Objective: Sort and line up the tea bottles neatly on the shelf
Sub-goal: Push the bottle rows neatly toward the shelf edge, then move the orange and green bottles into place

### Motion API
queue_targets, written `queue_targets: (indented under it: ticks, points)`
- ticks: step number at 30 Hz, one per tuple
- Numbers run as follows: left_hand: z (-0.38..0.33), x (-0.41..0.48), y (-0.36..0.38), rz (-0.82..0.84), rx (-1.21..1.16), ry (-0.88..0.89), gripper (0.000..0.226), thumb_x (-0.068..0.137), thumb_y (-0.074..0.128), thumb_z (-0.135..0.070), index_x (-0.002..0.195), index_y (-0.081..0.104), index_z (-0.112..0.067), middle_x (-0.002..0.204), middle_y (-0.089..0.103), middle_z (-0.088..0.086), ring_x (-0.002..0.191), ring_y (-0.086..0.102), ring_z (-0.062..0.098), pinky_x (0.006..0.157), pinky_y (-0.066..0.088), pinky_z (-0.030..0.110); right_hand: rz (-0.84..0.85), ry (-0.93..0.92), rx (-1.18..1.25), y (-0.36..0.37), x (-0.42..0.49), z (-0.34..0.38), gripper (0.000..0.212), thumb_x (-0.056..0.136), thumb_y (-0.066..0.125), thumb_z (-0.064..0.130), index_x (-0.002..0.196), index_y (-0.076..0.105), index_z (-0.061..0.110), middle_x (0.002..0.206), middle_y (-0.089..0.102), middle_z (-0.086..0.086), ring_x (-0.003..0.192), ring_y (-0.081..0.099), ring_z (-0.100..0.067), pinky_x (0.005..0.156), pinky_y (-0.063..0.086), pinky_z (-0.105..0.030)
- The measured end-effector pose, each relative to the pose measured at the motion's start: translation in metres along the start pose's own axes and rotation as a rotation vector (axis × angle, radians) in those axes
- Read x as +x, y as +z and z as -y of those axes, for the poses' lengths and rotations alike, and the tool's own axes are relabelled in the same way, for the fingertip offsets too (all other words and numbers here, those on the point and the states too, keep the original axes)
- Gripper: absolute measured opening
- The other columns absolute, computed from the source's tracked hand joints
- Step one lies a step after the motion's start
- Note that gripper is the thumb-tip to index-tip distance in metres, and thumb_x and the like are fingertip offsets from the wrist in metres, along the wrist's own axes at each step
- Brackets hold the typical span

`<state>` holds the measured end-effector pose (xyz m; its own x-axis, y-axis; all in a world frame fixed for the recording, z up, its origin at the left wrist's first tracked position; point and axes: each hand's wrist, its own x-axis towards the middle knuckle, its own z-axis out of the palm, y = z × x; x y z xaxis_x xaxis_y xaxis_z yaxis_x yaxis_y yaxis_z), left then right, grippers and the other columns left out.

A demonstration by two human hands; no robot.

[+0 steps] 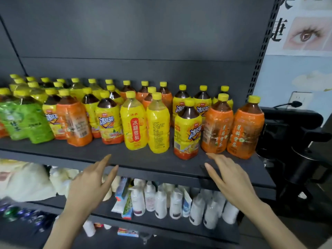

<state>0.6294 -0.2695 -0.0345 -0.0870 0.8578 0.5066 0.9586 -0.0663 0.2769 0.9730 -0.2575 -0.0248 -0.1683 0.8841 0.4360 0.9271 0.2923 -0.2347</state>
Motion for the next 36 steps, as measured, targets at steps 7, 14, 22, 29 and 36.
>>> queue_targets:
  ticks: [7,14,22,29,36]
  points:
    - [0.124,-0.018,-0.053,-0.008,0.071,-0.052,0.06,0.084,0.035,-0.059,0.132,0.053,-0.028,0.104,0.068,0.0,0.089,0.064,0.027,0.06,0.043,0.031,-0.03,-0.003,-0.04,0.038,-0.001,0.094,0.071,0.091,0.015,0.064,0.133,0.051,0.019,0.122,0.062,0.003,0.108,0.059,-0.018,0.078,0.044,-0.029]
    - [0.221,-0.033,-0.093,0.011,0.116,-0.09,0.05,0.091,0.042,-0.05,0.136,0.048,-0.029,0.115,0.064,-0.005,0.102,0.061,0.026,0.064,0.039,0.033,0.036,0.009,-0.013,0.074,0.004,0.192,0.079,0.084,0.009,0.071,0.142,0.037,0.026,0.138,0.049,0.008,0.124,0.046,-0.014,0.092,0.039,-0.029]
    - [0.303,-0.023,-0.104,-0.023,0.096,-0.156,0.047,0.09,0.046,-0.048,0.131,0.053,-0.027,0.106,0.066,-0.004,0.093,0.064,0.029,0.063,0.045,0.035,0.038,-0.047,0.04,0.111,0.038,0.275,0.074,0.087,0.016,0.067,0.136,0.048,0.023,0.13,0.057,0.007,0.118,0.052,-0.014,0.087,0.041,-0.029]
    - [0.379,0.025,-0.097,-0.039,0.139,-0.104,0.049,0.094,0.036,-0.053,0.13,0.054,-0.026,0.102,0.069,0.0,0.087,0.065,0.033,0.062,0.045,0.035,0.04,-0.088,0.022,0.164,0.099,0.334,0.077,0.085,0.012,0.069,0.141,0.04,0.024,0.136,0.052,0.007,0.124,0.048,-0.014,0.092,0.042,-0.033]
    - [0.463,0.073,-0.098,0.073,0.105,-0.14,0.048,0.095,0.035,-0.048,0.138,0.044,-0.03,0.09,0.056,-0.008,0.089,0.058,0.02,0.06,0.036,0.031,0.093,-0.091,0.024,0.224,0.154,0.412,0.081,0.081,0.001,0.069,0.143,0.033,0.029,0.139,0.047,0.012,0.125,0.045,-0.009,0.087,0.037,-0.023]
